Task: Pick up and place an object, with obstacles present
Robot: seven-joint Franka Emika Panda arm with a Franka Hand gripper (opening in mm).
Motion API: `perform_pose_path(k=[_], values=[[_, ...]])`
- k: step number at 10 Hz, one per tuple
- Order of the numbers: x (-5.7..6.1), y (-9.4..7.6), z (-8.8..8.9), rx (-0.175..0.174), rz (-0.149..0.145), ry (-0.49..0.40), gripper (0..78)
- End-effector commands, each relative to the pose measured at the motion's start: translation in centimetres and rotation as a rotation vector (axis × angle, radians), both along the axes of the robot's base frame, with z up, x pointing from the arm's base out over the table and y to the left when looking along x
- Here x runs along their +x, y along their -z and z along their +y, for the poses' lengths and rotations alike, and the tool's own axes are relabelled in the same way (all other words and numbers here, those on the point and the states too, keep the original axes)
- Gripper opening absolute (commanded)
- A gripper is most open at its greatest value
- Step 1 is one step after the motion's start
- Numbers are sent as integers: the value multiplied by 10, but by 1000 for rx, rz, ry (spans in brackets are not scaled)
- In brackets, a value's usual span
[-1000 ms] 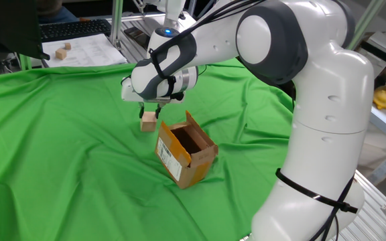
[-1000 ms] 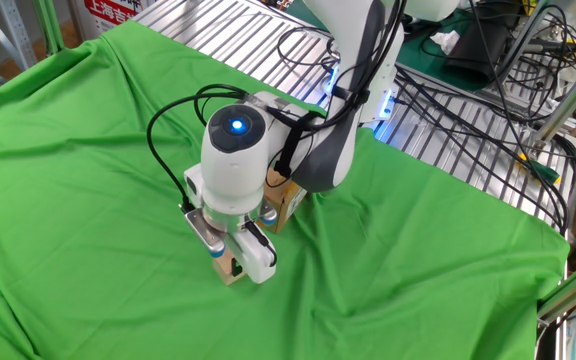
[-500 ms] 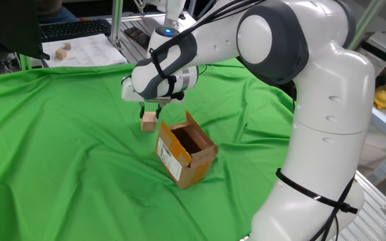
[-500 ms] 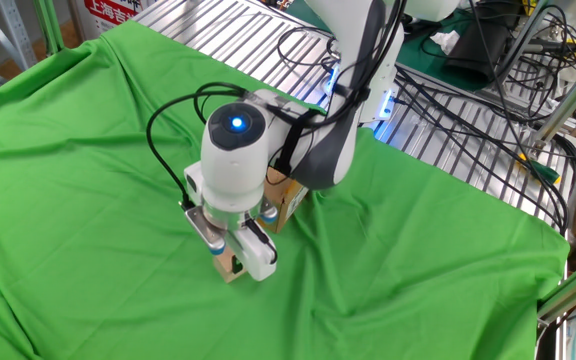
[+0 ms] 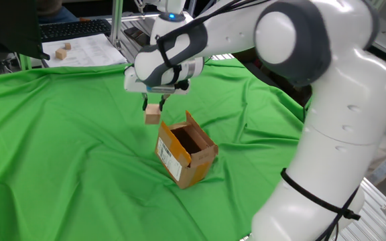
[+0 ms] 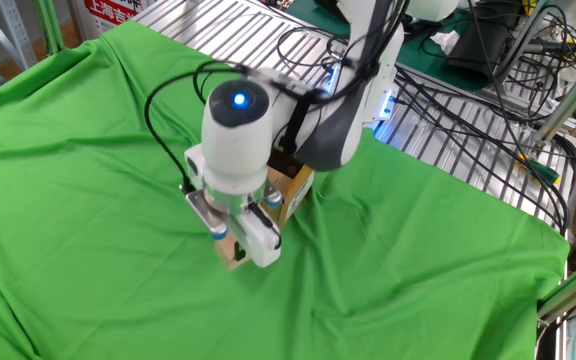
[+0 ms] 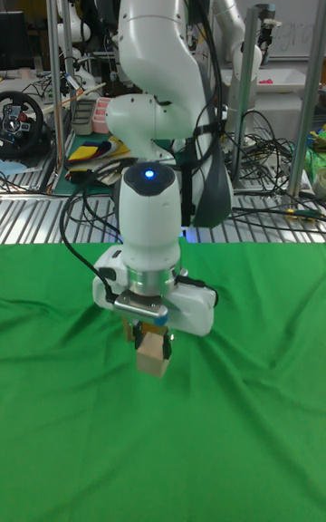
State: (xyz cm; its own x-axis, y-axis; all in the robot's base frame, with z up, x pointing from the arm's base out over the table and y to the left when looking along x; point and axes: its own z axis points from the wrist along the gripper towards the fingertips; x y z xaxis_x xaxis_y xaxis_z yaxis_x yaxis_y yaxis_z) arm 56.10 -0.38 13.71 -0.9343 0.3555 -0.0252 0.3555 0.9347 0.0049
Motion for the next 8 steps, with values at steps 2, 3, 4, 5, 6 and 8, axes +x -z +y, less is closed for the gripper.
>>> perform_pose_path(k=[2,3,4,5,6,8], values=[[-21,-38,12,3,10,40,13],[-25,-44,16,3,14,53,13],[-32,-51,21,3,21,65,13],[-37,-57,25,3,26,77,13],[-41,-61,28,2,30,86,13],[-45,-69,30,0,37,97,13]])
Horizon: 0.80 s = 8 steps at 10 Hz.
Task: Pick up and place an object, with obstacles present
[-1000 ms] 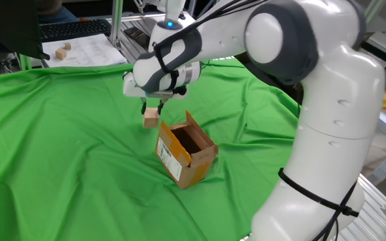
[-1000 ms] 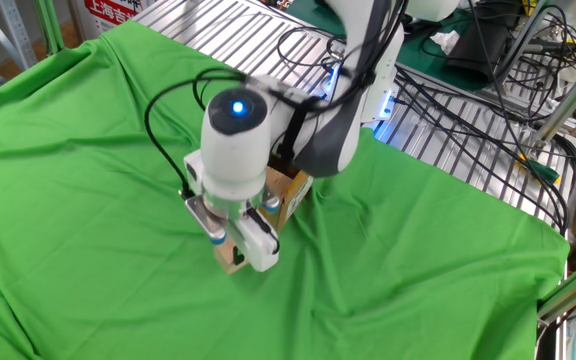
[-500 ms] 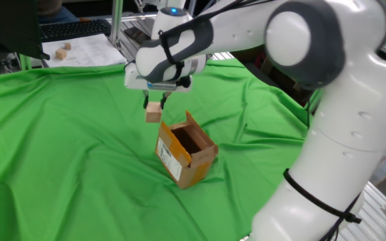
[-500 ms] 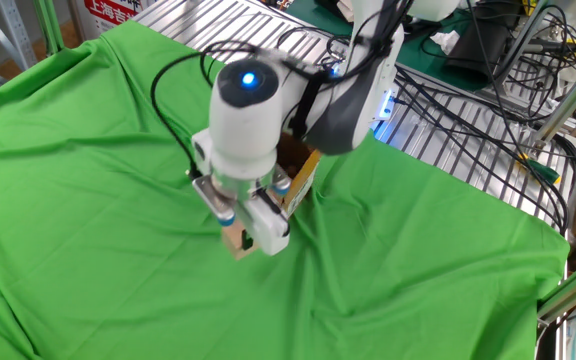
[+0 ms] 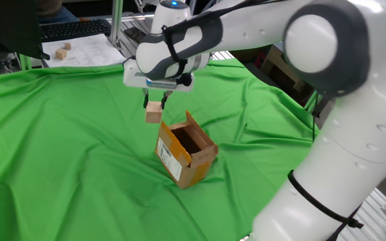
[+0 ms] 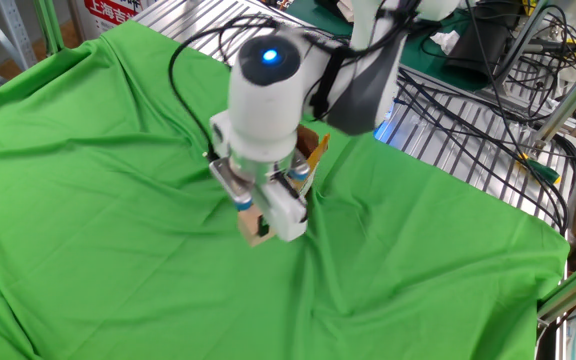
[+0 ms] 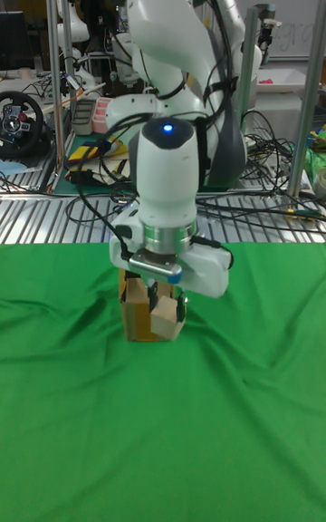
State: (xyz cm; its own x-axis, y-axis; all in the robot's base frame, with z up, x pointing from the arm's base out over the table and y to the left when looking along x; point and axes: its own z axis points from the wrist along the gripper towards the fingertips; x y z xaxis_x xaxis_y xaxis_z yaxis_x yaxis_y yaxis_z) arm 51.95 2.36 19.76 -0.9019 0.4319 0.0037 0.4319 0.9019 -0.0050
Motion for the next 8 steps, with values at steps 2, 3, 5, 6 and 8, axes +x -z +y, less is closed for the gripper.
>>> perform_pose_path(k=[2,3,5,6,8], values=[[-4,-28,-4,-8,24,4,13],[-4,-36,-8,-10,32,-7,13],[-6,-46,-13,-10,39,-12,13],[-8,-52,-13,-15,45,-6,13],[-14,-61,-9,-13,52,3,13]])
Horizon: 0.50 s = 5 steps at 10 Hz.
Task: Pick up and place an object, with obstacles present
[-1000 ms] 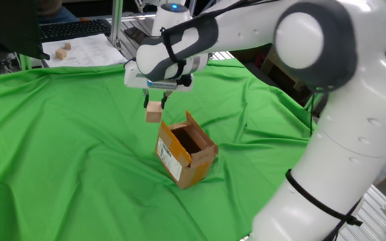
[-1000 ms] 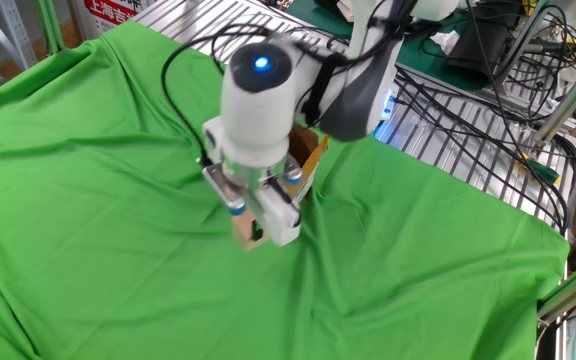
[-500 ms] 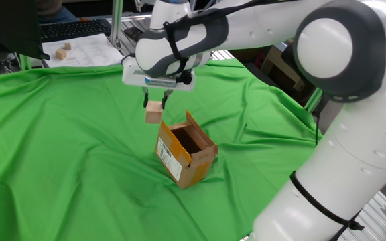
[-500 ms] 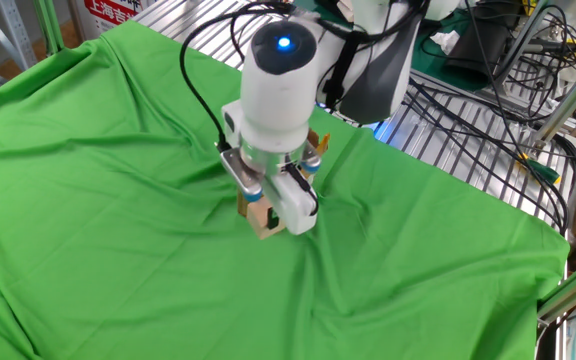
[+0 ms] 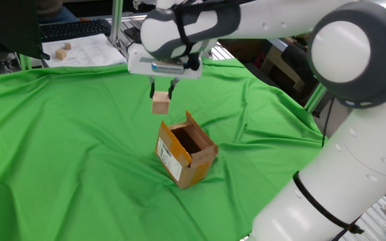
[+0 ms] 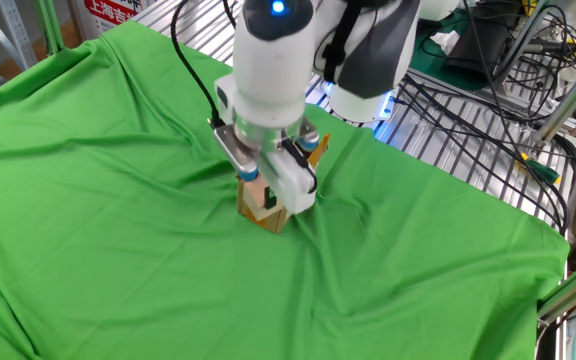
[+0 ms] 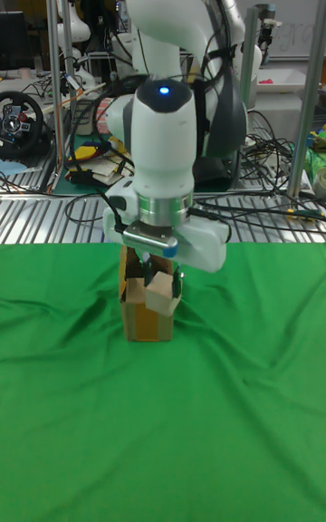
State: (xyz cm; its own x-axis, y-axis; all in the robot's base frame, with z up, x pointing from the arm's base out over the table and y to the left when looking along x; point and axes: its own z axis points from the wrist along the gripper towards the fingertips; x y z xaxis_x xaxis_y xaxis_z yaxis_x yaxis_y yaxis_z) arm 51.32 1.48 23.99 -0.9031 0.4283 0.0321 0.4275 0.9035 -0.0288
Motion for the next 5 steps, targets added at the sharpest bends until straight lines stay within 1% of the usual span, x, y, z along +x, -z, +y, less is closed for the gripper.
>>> perform_pose_path(k=[1,5], values=[[-14,-25,3,-5,20,18,13],[-45,-38,18,-3,33,43,13]])
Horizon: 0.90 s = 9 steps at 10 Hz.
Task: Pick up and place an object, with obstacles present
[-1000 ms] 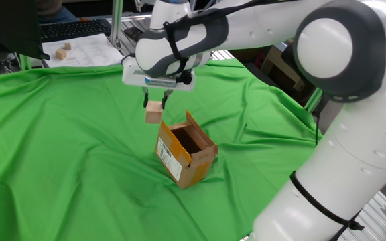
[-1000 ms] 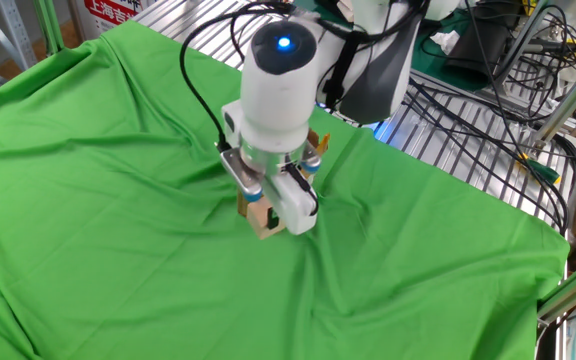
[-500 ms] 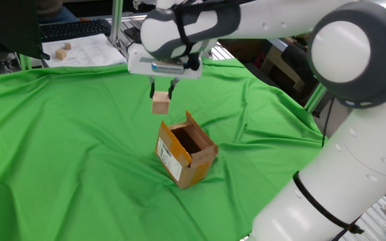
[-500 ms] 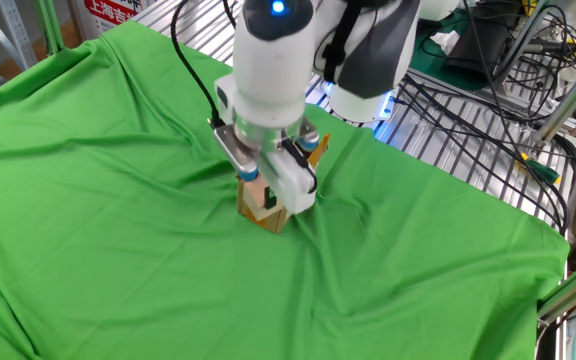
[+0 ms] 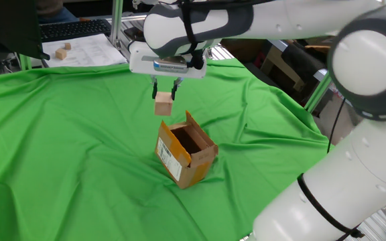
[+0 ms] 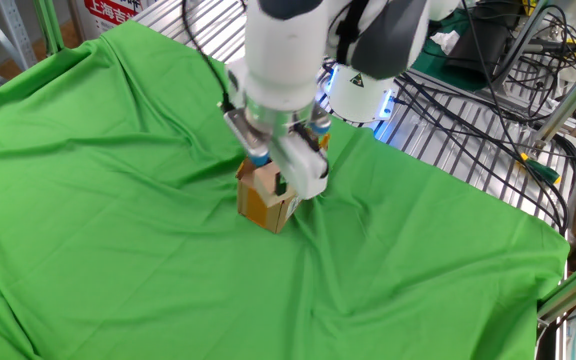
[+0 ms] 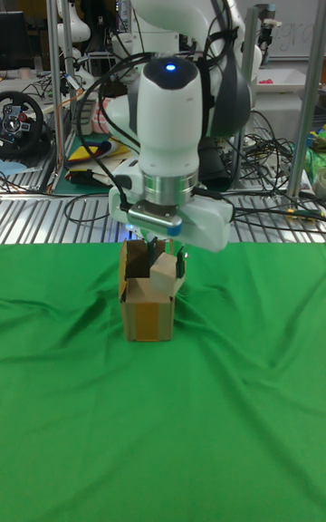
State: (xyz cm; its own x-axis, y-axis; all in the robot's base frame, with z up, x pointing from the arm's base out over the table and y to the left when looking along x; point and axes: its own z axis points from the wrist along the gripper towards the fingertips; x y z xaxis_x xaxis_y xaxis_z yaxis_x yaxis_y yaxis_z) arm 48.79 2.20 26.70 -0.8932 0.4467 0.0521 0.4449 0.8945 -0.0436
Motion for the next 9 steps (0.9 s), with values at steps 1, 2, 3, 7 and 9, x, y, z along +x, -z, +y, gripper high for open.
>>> perform_pose_path(k=[1,2,3,7,9], values=[[-22,-10,10,-2,7,17,13],[-22,-10,10,3,6,18,13],[-22,-10,10,5,6,19,13],[-22,-10,10,2,12,-12,13],[-22,-10,10,4,-12,-63,13]])
